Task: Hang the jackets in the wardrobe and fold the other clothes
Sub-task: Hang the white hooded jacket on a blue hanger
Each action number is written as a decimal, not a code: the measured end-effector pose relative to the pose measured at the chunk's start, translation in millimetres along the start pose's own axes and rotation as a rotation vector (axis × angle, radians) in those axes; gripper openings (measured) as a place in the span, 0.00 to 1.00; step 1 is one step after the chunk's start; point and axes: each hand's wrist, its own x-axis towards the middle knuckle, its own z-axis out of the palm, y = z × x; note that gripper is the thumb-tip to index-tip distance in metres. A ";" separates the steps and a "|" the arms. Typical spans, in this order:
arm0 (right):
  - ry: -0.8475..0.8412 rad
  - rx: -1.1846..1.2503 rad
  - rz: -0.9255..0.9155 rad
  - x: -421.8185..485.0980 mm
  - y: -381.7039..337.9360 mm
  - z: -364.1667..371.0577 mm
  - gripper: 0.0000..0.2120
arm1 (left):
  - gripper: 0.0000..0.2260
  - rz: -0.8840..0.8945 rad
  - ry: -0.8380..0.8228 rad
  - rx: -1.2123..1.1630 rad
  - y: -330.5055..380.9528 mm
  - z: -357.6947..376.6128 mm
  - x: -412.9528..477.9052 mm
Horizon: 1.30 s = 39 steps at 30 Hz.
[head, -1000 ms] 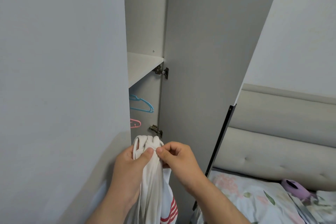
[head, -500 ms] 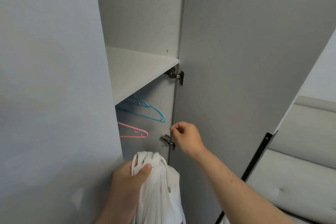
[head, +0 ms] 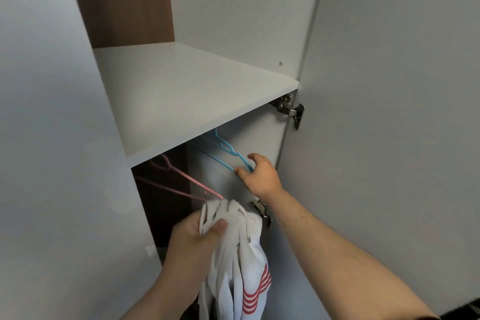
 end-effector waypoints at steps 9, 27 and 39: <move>0.025 0.029 0.067 25.9 12.9 20.3 0.21 | 0.13 0.062 0.028 -0.004 -1.2 4.3 10.7; 0.073 0.309 0.040 17.5 13.4 10.5 0.12 | 0.09 -0.013 0.028 0.026 -16.1 -15.4 26.8; 0.225 0.318 0.021 -4.5 -10.7 3.7 0.13 | 0.08 0.013 -0.019 0.007 -16.9 -22.3 23.1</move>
